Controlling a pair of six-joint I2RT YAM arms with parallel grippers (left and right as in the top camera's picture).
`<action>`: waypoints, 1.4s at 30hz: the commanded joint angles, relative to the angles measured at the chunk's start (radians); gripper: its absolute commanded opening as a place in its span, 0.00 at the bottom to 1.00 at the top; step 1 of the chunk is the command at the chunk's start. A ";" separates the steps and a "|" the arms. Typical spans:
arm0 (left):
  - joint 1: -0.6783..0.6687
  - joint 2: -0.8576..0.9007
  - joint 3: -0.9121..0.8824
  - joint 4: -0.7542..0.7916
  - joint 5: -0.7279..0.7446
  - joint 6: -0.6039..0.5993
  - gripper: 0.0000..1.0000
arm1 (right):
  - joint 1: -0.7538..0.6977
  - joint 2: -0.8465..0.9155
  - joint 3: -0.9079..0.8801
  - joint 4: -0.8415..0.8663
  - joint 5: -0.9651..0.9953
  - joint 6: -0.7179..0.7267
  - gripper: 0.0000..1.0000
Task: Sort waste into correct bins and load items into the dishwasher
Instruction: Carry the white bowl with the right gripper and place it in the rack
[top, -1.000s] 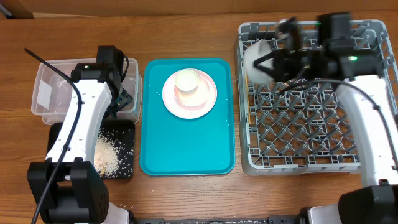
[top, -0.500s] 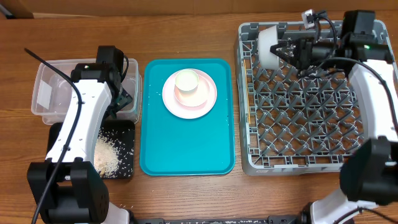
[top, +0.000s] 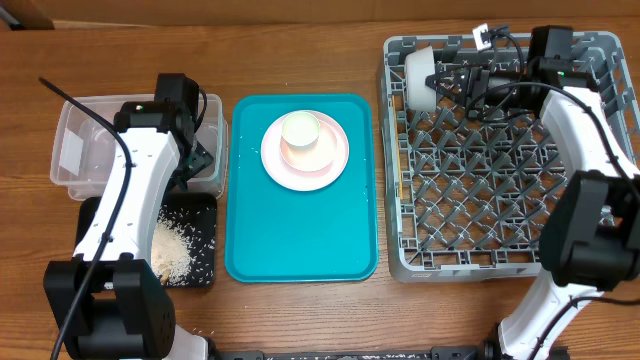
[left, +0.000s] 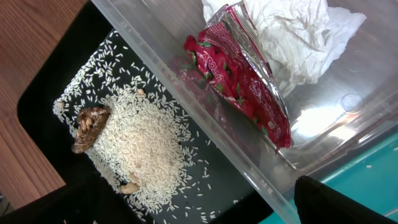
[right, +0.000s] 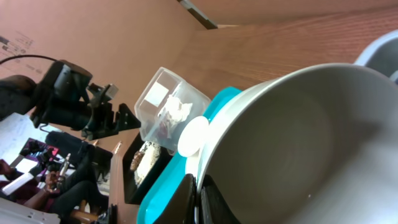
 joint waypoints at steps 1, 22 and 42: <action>0.004 0.009 0.014 0.001 -0.020 -0.006 1.00 | -0.020 0.046 0.011 0.029 -0.028 -0.005 0.04; 0.004 0.009 0.014 0.001 -0.020 -0.006 1.00 | -0.095 0.066 0.013 -0.019 0.002 0.057 0.61; 0.004 0.009 0.014 0.001 -0.020 -0.006 1.00 | -0.150 -0.165 0.021 -0.089 0.827 0.324 0.87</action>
